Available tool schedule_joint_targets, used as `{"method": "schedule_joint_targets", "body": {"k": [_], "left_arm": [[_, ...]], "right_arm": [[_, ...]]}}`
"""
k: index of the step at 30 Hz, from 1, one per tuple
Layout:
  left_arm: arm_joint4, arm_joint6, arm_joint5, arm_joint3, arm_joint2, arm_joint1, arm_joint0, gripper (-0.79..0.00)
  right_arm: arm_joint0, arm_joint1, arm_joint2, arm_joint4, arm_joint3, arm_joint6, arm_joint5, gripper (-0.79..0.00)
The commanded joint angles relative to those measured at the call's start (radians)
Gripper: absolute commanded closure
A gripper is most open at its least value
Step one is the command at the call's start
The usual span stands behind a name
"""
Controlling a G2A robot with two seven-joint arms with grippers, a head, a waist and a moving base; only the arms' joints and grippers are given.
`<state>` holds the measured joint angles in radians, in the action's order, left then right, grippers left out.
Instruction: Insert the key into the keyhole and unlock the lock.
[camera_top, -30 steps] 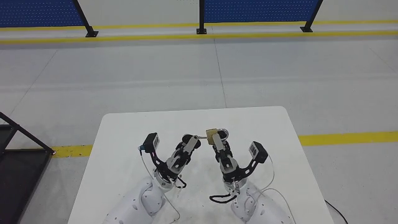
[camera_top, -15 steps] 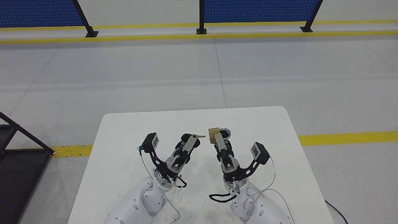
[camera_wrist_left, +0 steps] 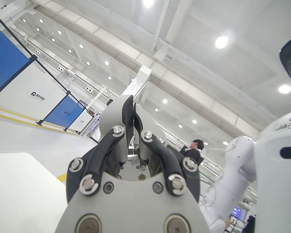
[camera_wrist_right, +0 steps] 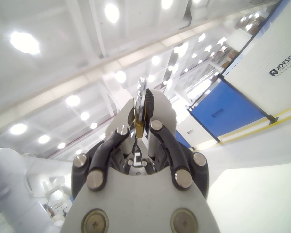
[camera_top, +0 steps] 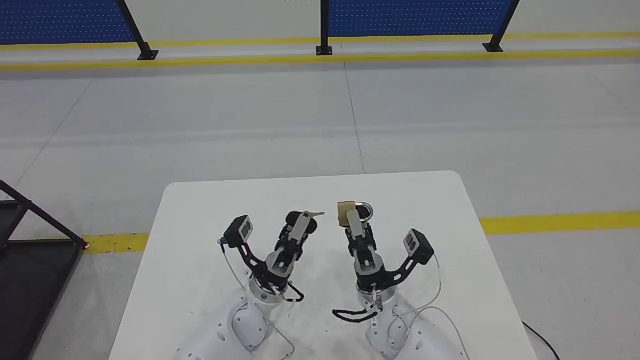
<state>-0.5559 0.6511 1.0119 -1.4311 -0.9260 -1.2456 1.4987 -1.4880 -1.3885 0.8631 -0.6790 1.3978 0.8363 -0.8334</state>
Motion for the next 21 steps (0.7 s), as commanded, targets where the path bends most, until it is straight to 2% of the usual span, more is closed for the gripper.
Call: {"method": "schedule_joint_targets", "body": {"k": [1,10,21], "left_arm": [[-0.016,0.012,-0.003,0.008,0.003,-0.007,-0.002,0.000],[-0.094,0.082,-0.046,0.046,0.019,-0.041,-0.016,0.000],[-0.150,0.117,-0.071,0.069,0.028,-0.068,-0.028,0.000]], "right_arm": [[0.000,0.000,0.000,0.000,0.000,0.000,0.001,0.000],[0.000,0.000,0.000,0.000,0.000,0.000,0.001,0.000],[0.000,0.000,0.000,0.000,0.000,0.000,0.001,0.000]]}}
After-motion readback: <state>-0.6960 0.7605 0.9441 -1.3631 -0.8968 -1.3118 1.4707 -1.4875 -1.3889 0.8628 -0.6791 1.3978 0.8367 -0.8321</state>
